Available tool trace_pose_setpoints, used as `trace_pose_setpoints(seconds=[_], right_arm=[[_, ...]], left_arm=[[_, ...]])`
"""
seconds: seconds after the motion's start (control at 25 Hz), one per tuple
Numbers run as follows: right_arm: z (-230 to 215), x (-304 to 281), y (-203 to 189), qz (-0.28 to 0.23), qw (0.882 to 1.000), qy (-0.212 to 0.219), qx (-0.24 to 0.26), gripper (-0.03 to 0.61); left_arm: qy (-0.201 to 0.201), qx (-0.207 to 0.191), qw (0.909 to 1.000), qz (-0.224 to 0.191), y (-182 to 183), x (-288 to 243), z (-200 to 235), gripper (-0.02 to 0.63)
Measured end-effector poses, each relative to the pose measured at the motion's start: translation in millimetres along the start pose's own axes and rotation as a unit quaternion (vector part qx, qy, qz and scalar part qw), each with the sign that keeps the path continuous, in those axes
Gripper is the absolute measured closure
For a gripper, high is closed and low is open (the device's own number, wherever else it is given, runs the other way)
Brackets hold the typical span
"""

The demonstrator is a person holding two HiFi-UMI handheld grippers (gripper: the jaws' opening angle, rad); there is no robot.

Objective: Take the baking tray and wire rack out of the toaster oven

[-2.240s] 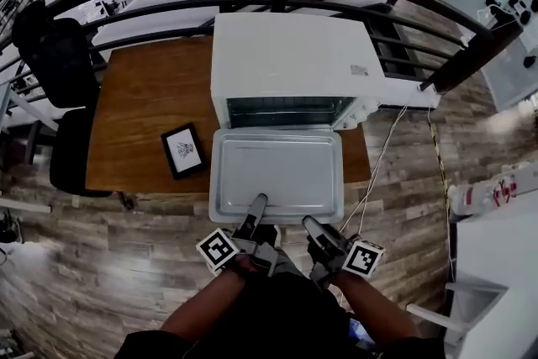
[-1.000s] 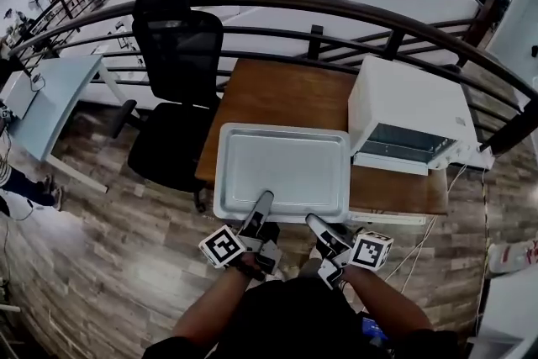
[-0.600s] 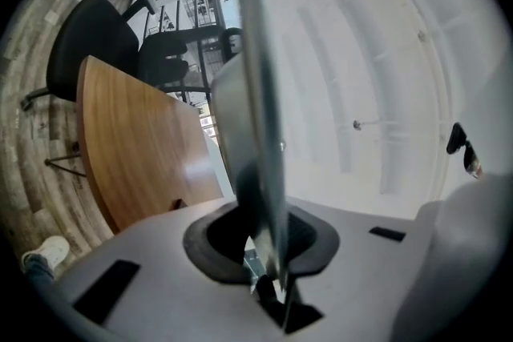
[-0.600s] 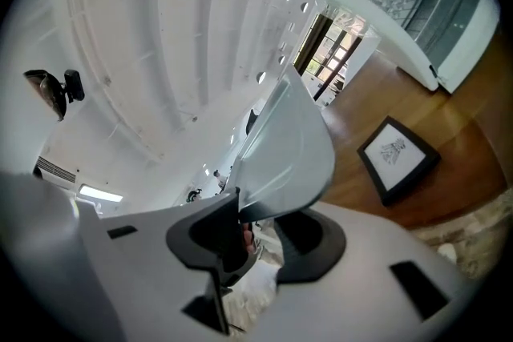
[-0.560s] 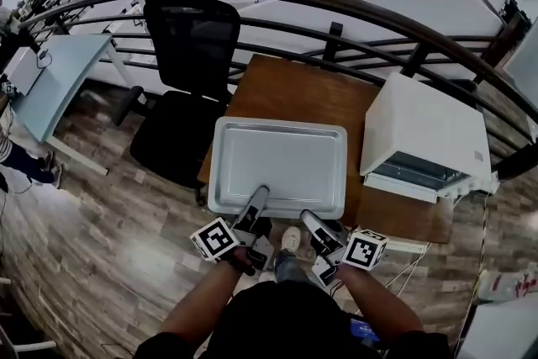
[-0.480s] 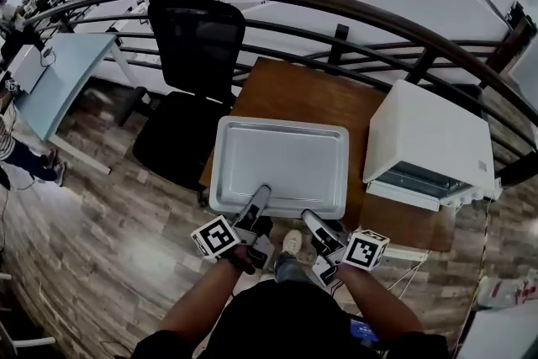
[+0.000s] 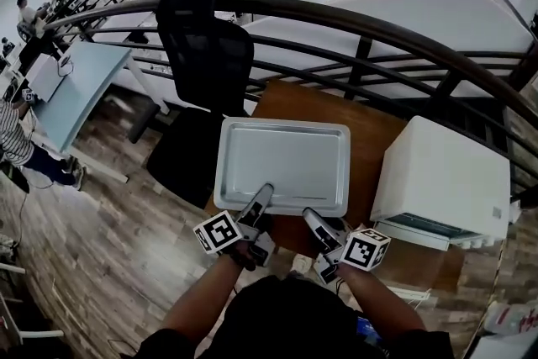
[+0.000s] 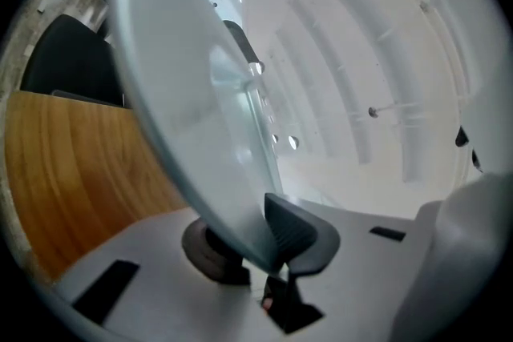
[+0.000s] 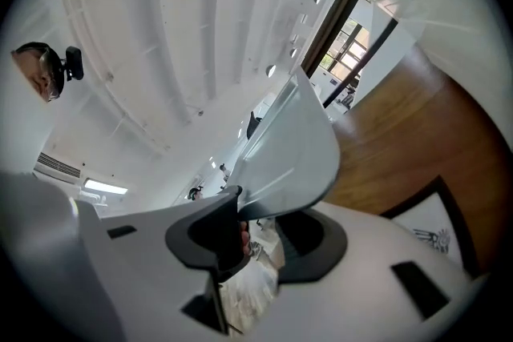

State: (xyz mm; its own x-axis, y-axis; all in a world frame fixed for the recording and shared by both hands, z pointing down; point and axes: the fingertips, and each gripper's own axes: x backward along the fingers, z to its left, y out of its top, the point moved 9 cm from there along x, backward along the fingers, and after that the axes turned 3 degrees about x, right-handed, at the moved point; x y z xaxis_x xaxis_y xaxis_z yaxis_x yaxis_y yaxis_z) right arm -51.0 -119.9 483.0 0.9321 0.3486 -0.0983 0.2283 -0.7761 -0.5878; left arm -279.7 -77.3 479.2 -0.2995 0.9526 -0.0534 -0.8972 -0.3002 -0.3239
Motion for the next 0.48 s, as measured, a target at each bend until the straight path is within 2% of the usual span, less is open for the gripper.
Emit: trace_pose_setpoints(seconds=[0.16, 0.48], right_arm=[[-15, -6, 15, 0.003, 1.0, -0.002, -0.01, 0.431], [-47, -12, 23, -0.003, 0.999, -0.035, -0.039, 0.428]], left_arm=[[0.013, -0.002, 0.9999, 0.002, 4, -21, 2, 0.557], [0.038, 0.004, 0.9985, 0.039, 4, -58, 24, 0.549]])
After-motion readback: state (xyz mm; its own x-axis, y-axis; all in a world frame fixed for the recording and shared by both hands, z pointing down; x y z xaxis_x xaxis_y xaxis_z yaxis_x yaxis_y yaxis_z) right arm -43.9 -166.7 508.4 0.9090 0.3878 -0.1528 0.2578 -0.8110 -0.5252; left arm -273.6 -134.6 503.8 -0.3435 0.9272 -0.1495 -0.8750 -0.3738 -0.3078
